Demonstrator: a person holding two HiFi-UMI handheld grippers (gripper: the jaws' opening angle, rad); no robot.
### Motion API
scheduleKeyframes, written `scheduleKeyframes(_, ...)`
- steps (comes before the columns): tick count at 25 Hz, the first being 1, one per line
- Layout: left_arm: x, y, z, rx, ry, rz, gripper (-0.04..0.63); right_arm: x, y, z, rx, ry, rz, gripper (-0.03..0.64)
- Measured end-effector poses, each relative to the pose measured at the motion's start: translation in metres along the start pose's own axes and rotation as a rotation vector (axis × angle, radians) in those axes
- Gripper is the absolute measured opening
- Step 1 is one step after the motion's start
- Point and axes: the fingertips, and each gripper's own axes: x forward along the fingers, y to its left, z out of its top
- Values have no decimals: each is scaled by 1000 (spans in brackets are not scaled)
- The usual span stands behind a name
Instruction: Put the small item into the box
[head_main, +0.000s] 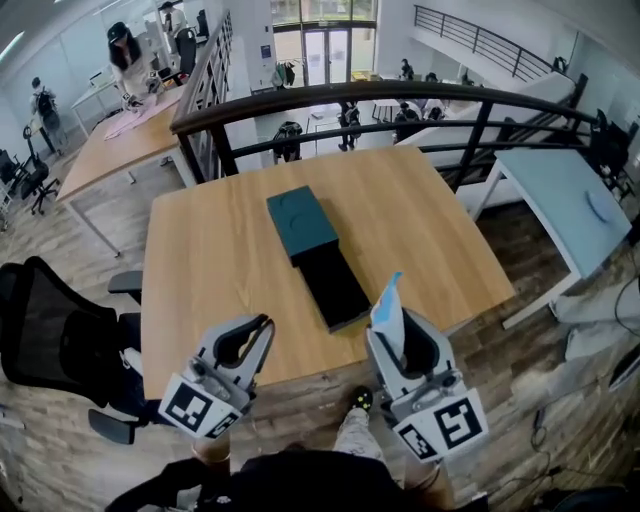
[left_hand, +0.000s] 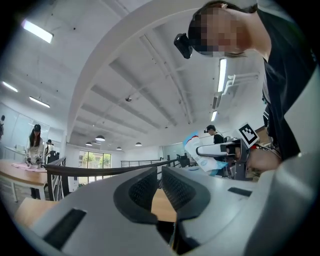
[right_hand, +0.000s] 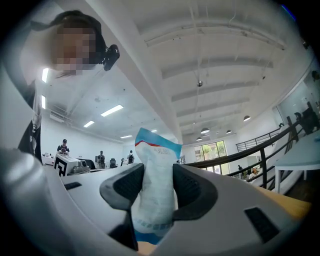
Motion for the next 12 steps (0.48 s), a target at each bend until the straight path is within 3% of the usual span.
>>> scheduleKeyframes(12, 65, 9, 6, 48, 44, 120, 38, 39, -73, 12, 54, -13, 124, 184)
